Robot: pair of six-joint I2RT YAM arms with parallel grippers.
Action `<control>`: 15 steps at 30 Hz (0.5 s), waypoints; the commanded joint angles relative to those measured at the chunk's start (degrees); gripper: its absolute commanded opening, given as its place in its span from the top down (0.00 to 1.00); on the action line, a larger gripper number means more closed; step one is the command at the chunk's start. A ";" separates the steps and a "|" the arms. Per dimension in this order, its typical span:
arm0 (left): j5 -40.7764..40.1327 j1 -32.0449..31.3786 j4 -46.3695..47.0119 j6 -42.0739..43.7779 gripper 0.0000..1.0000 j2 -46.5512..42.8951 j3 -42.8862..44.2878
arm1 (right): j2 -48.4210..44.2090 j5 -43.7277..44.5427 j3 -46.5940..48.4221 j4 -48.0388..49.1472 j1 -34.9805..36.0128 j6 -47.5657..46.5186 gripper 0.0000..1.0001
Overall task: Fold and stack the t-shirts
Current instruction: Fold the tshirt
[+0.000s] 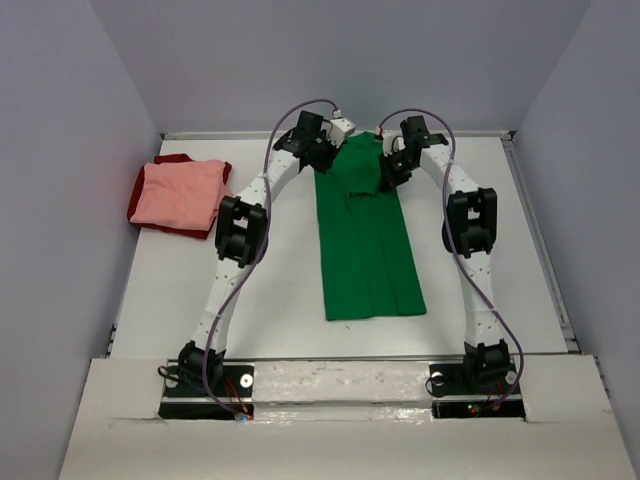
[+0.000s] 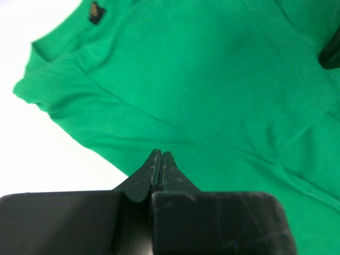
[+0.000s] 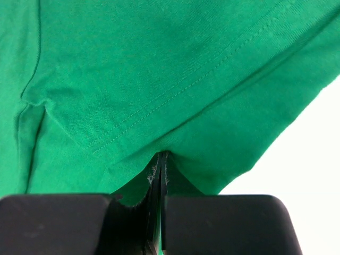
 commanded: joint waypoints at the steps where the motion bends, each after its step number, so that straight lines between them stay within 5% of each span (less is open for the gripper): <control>1: -4.30 -0.31 2.47 2.12 1.00 2.41 5.59 | 2.39 4.36 3.49 5.61 0.35 -2.06 1.00; 9: -10.63 -1.19 4.58 5.20 1.00 2.69 8.51 | 3.80 3.05 7.71 7.37 0.88 -2.06 1.00; 15: -12.03 -1.28 6.25 5.64 1.00 -4.42 -0.36 | -2.52 1.82 2.97 7.37 1.93 -2.41 1.00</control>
